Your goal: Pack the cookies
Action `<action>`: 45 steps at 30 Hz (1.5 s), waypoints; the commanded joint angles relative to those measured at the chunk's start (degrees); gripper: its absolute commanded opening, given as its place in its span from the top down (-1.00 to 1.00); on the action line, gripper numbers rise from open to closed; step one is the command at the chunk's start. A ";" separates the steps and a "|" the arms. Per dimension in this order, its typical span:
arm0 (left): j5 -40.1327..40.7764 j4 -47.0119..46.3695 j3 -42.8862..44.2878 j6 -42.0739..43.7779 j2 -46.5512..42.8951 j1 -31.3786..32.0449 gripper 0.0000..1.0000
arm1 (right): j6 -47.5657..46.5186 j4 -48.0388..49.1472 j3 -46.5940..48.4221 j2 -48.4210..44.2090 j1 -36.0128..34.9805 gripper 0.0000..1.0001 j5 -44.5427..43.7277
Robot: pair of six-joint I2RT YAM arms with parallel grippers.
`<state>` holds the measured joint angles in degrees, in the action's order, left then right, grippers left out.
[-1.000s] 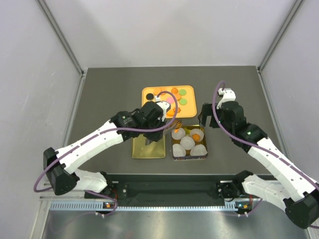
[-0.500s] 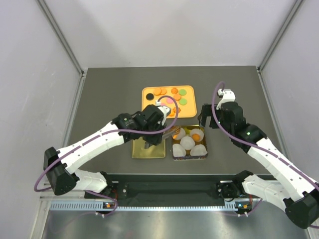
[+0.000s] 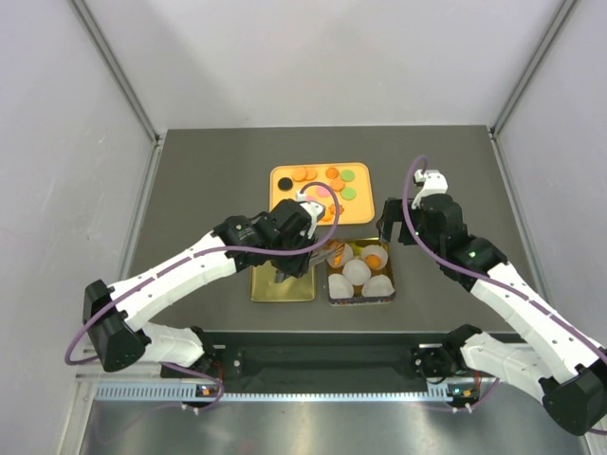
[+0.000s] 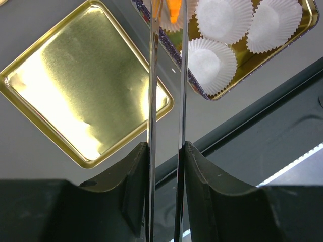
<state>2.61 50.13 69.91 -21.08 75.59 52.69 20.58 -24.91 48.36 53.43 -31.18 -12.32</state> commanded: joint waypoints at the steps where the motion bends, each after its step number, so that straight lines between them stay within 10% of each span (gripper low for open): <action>1: 0.90 -2.32 1.28 0.07 -0.45 0.31 0.22 | -0.01 2.49 0.51 -0.34 0.42 -1.00 0.10; 29: 8.62 -1.26 7.87 1.04 0.07 0.05 0.14 | -0.01 2.49 0.25 -0.52 0.42 -0.99 0.01; 45: 16.20 -4.78 7.53 2.98 10.80 -12.43 0.15 | -0.28 2.58 -0.37 -1.84 0.50 -1.00 0.89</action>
<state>17.08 48.42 78.13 -18.94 87.42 41.23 20.58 -24.91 48.16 52.88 -31.07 -11.94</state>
